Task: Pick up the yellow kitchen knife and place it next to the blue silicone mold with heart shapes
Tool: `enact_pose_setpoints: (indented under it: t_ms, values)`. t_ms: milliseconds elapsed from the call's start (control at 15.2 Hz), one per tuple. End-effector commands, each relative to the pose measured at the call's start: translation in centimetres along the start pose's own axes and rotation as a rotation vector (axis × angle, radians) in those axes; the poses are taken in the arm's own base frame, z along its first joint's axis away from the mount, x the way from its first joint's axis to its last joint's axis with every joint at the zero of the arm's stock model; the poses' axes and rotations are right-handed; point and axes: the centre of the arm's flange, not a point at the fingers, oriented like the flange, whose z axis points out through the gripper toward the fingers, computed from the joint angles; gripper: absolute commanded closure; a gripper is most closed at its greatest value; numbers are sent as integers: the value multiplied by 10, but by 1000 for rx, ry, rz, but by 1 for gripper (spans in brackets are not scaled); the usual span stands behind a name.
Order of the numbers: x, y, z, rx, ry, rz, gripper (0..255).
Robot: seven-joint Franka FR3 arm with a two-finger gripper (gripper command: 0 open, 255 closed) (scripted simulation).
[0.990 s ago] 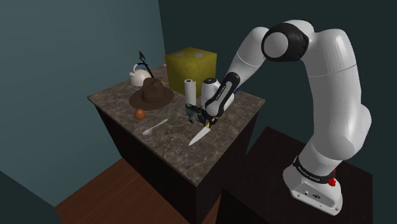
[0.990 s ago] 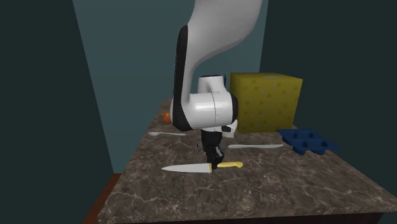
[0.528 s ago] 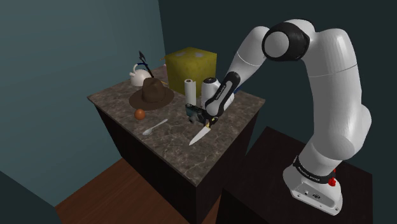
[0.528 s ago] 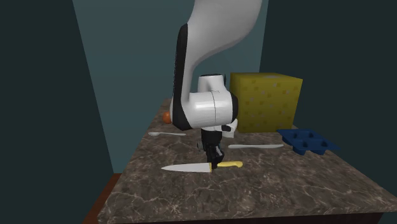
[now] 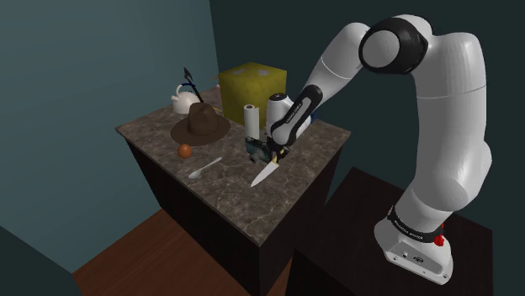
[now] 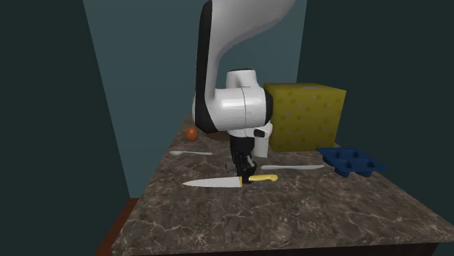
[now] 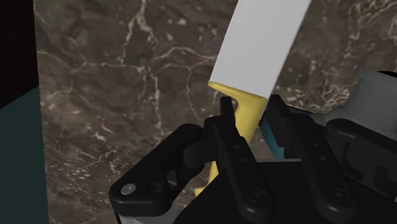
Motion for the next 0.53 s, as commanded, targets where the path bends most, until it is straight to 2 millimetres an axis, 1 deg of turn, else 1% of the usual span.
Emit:
enact_pose_setpoints:
  t_ms: [0,462]
  values:
    - [1,1,-11,0,0,0,255]
    - [3,0,-47,0,0,0,255]
